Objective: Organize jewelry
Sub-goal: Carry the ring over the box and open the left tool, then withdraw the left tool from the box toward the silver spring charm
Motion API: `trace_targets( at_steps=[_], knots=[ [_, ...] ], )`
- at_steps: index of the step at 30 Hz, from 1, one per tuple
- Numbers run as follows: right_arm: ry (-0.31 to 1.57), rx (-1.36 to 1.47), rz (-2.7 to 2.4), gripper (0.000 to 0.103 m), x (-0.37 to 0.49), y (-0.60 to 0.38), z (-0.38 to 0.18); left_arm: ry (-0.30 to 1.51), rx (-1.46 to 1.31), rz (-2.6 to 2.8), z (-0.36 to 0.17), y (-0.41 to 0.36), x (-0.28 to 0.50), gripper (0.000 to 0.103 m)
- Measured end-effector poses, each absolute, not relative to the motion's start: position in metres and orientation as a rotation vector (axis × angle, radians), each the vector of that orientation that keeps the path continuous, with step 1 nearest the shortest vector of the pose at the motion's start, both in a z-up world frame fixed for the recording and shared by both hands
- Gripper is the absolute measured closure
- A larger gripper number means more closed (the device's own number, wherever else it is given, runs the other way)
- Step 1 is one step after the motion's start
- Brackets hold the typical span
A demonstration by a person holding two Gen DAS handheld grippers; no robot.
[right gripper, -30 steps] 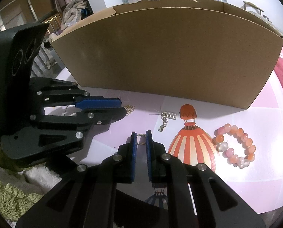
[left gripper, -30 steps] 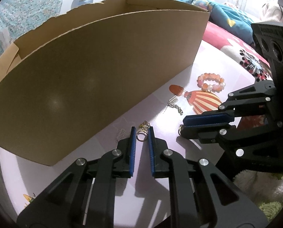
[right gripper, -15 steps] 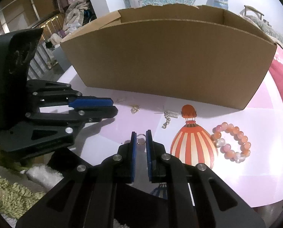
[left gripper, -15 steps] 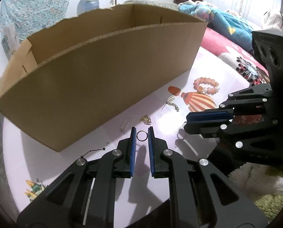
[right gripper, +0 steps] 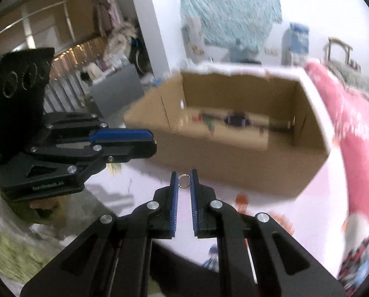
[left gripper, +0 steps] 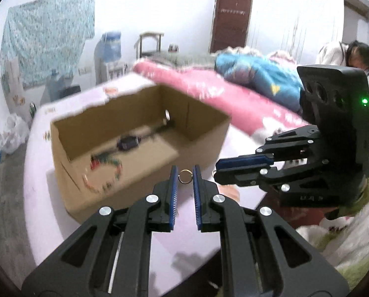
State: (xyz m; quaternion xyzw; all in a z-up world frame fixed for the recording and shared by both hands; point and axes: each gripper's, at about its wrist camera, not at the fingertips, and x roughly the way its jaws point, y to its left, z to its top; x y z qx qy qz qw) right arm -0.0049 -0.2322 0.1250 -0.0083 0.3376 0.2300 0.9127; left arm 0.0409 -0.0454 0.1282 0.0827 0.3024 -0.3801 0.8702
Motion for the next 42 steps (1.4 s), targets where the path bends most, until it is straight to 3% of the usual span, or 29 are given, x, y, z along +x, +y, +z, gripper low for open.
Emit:
trace_targets(
  at_steps=[3, 7, 13, 18, 24, 30, 39, 42],
  knots=[
    [0.671, -0.036, 0.48, 0.093, 0.021, -0.24, 0.147, 0.65, 0.151, -0.798, 0.144, -0.049, 0.068, 0.092],
    [0.755, -0.009, 0.495, 0.093, 0.079, -0.249, 0.154, 0.819, 0.115, -0.789, 0.142, -0.063, 0.133, 0.092],
    [1.086, 0.047, 0.454, 0.093, 0.171, -0.248, 0.111, 1.12, 0.092, -0.742, 0.104, -0.09, 0.218, 0.092],
    [1.174, 0.052, 0.403, 0.093, 0.2, -0.25, 0.087, 1.228, 0.096, -0.681, 0.077, -0.104, 0.245, 0.092],
    [1.175, 0.069, 0.385, 0.092, 0.202, -0.261, 0.087, 1.26, 0.073, -0.662, 0.068, -0.11, 0.253, 0.091],
    [1.136, 0.099, 0.38, 0.092, 0.198, -0.275, 0.095, 1.251, 0.076, -0.637, 0.068, -0.108, 0.253, 0.084],
    [1.024, 0.129, 0.385, 0.092, 0.172, -0.289, 0.131, 1.127, 0.092, -0.617, 0.102, -0.095, 0.231, 0.084],
    [0.956, 0.13, 0.391, 0.08, 0.153, -0.294, 0.151, 1.024, 0.112, -0.622, 0.127, -0.081, 0.207, 0.084]
  ],
)
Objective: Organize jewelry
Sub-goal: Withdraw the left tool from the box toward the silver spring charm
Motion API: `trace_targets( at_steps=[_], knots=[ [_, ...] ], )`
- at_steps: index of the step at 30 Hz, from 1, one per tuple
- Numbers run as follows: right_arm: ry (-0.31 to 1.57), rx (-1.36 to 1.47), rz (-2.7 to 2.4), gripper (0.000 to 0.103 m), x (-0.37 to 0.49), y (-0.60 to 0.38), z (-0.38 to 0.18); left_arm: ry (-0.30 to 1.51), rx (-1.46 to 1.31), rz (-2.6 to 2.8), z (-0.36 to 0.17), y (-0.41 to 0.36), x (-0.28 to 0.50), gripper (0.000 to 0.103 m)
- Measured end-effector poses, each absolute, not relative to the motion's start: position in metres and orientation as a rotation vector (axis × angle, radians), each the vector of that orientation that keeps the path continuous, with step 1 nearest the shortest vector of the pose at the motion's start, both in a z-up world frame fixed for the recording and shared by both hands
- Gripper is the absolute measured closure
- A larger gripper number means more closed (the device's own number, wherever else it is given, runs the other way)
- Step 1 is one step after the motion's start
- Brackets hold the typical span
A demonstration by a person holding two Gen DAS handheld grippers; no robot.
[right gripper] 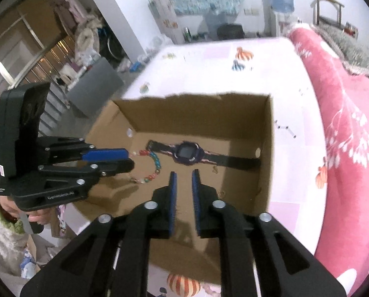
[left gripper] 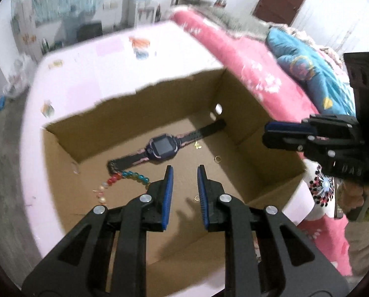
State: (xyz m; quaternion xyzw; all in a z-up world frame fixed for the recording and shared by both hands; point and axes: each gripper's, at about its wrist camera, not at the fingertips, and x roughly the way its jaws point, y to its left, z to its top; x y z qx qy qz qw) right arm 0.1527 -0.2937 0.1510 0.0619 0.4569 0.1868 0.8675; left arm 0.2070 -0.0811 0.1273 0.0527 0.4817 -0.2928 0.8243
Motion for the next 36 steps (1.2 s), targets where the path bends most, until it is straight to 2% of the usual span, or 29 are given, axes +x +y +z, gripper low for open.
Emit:
trace_targets(
  at_steps=[1, 6, 13, 17, 21, 29, 36],
  knots=[
    [0.93, 0.128, 0.393, 0.076, 0.144, -0.295, 0.158, 0.995, 0.109, -0.63, 0.136, -0.075, 0.198, 0.084],
    [0.85, 0.159, 0.423, 0.074, 0.103, -0.304, 0.18, 0.864, 0.06, -0.654, 0.168, -0.036, 0.148, 0.084],
    [0.801, 0.257, 0.483, 0.073, 0.051, -0.311, 0.178, 0.734, 0.033, -0.624, 0.17, 0.011, 0.072, 0.075],
    [0.802, 0.277, 0.518, 0.073, 0.026, -0.303, 0.158, 0.714, 0.01, -0.579, 0.151, 0.027, 0.041, 0.069],
    [0.825, 0.26, 0.511, 0.073, 0.01, -0.286, 0.126, 0.748, 0.073, -0.518, 0.115, 0.021, 0.019, 0.069],
    [0.988, 0.275, 0.431, 0.073, 0.004, -0.25, 0.039, 0.808, 0.168, -0.53, 0.045, -0.02, 0.016, 0.069],
    [0.995, 0.178, 0.341, 0.074, 0.01, -0.235, 0.02, 0.804, 0.243, -0.541, 0.022, -0.044, 0.031, 0.069]
  ],
)
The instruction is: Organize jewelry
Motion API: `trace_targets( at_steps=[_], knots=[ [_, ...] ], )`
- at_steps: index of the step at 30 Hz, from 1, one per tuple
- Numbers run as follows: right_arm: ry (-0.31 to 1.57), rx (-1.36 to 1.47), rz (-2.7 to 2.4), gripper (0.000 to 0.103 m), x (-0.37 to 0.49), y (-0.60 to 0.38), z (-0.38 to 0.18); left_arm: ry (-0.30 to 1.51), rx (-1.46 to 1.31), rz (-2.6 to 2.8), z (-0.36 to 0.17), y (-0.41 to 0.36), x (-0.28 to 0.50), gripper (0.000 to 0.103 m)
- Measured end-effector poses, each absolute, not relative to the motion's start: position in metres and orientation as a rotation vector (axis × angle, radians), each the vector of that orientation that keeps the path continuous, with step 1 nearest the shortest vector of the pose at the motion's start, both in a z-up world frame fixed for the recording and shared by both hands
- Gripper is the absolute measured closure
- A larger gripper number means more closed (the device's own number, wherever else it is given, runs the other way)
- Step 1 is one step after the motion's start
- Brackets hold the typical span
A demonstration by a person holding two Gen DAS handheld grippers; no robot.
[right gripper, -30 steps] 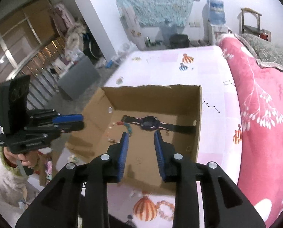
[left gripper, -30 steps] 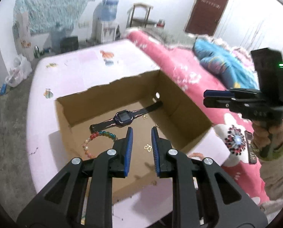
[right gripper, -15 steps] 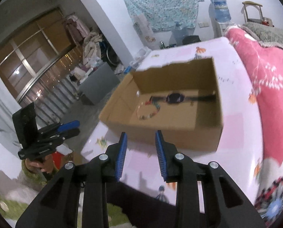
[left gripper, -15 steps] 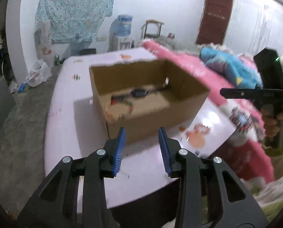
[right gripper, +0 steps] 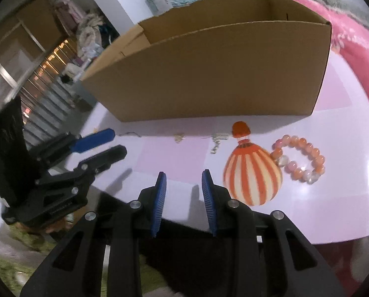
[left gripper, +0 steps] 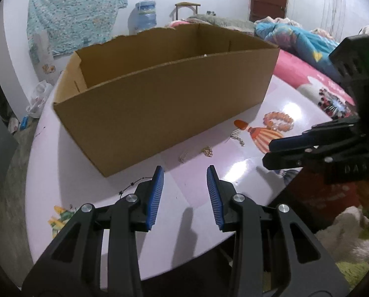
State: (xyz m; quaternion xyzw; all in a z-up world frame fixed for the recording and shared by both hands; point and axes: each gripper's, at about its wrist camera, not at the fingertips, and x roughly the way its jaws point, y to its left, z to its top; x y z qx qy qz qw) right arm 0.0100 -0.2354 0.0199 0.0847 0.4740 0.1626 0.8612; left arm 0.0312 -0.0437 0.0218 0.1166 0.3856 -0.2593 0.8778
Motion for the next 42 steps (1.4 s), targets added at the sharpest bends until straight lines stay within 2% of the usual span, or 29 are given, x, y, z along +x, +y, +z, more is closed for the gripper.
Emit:
trace_targets(
  at_steps=[15, 20, 23, 29, 42],
  knots=[
    [0.988, 0.018, 0.303, 0.08, 0.046, -0.218, 0.012, 0.822, 0.252, -0.55, 0.004, -0.052, 0.054, 0.069],
    [1.007, -0.027, 0.286, 0.089, 0.053, -0.211, 0.005, 0.83, 0.243, -0.549, 0.001, -0.051, 0.06, 0.069],
    [1.004, -0.06, 0.274, 0.099, 0.053, -0.207, 0.004, 0.833, 0.237, -0.552, 0.001, -0.051, 0.062, 0.069],
    [1.027, -0.016, 0.341, 0.101, 0.036, -0.207, 0.007, 0.833, 0.238, -0.564, 0.001, -0.048, 0.061, 0.069],
    [1.027, 0.053, 0.374, 0.1, 0.011, -0.218, 0.014, 0.852, 0.215, -0.583, -0.004, -0.05, 0.062, 0.069]
  ],
)
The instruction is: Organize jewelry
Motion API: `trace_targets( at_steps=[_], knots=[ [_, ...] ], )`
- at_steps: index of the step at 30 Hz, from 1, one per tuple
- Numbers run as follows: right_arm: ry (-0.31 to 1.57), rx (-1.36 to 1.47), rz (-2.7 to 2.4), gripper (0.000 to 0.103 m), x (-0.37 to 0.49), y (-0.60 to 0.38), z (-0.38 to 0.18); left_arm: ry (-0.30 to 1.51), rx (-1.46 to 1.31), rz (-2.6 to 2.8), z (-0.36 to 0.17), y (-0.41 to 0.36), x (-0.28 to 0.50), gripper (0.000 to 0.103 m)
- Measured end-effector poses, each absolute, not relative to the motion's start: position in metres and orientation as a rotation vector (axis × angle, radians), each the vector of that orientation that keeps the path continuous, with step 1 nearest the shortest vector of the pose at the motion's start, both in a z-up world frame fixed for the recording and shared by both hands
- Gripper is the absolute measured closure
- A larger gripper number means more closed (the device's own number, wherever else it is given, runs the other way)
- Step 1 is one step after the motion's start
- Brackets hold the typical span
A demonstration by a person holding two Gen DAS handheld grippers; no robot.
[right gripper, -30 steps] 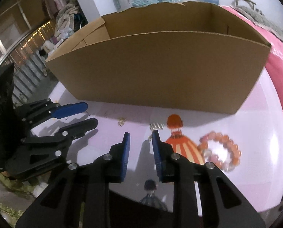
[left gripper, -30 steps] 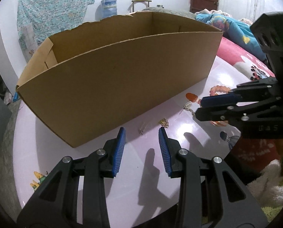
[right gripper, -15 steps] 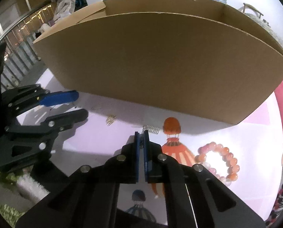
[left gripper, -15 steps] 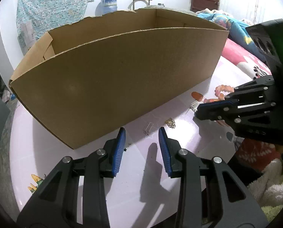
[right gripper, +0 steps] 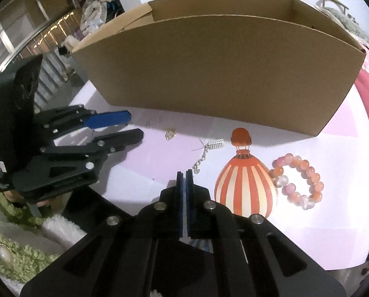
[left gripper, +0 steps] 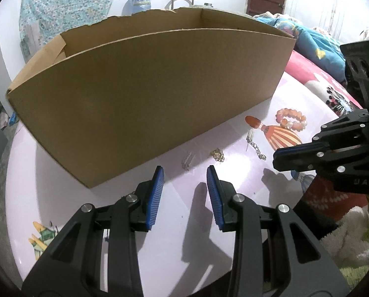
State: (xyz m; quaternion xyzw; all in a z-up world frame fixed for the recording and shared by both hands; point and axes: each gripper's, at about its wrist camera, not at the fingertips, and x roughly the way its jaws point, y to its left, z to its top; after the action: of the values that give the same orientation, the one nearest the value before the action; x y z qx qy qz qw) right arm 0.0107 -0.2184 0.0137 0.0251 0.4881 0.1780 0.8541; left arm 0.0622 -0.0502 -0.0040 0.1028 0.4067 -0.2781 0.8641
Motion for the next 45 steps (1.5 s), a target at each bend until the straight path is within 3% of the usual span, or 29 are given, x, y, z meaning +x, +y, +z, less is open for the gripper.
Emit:
trace_targets(
  at_steps=[9, 13, 21, 22, 38, 40, 43, 45],
  knots=[
    [1.017, 0.123, 0.369, 0.099, 0.017, -0.228, 0.011, 0.848, 0.289, -0.592, -0.009, -0.066, 0.072, 0.071],
    [1.013, 0.138, 0.368, 0.099, 0.018, -0.232, 0.01, 0.851, 0.308, -0.6, -0.008, -0.07, 0.075, 0.082],
    [1.003, 0.164, 0.367, 0.099, 0.021, -0.237, 0.011, 0.866, 0.333, -0.63, -0.007, -0.074, 0.075, 0.093],
    [1.0, 0.165, 0.366, 0.099, 0.021, -0.237, 0.012, 0.866, 0.341, -0.633, -0.007, -0.075, 0.075, 0.098],
    [1.001, 0.167, 0.346, 0.099, 0.021, -0.248, 0.017, 0.872, 0.31, -0.598, -0.006, -0.061, 0.061, 0.099],
    [1.01, 0.172, 0.34, 0.095, 0.025, -0.246, 0.015, 0.879, 0.3, -0.589, -0.007, -0.057, 0.06, 0.099],
    [1.0, 0.146, 0.321, 0.078, 0.029, -0.243, 0.015, 0.879, 0.289, -0.58, -0.007, -0.053, 0.059, 0.099],
    [0.989, 0.115, 0.318, 0.077, 0.031, -0.239, 0.016, 0.878, 0.279, -0.579, -0.007, -0.051, 0.059, 0.099]
  ],
)
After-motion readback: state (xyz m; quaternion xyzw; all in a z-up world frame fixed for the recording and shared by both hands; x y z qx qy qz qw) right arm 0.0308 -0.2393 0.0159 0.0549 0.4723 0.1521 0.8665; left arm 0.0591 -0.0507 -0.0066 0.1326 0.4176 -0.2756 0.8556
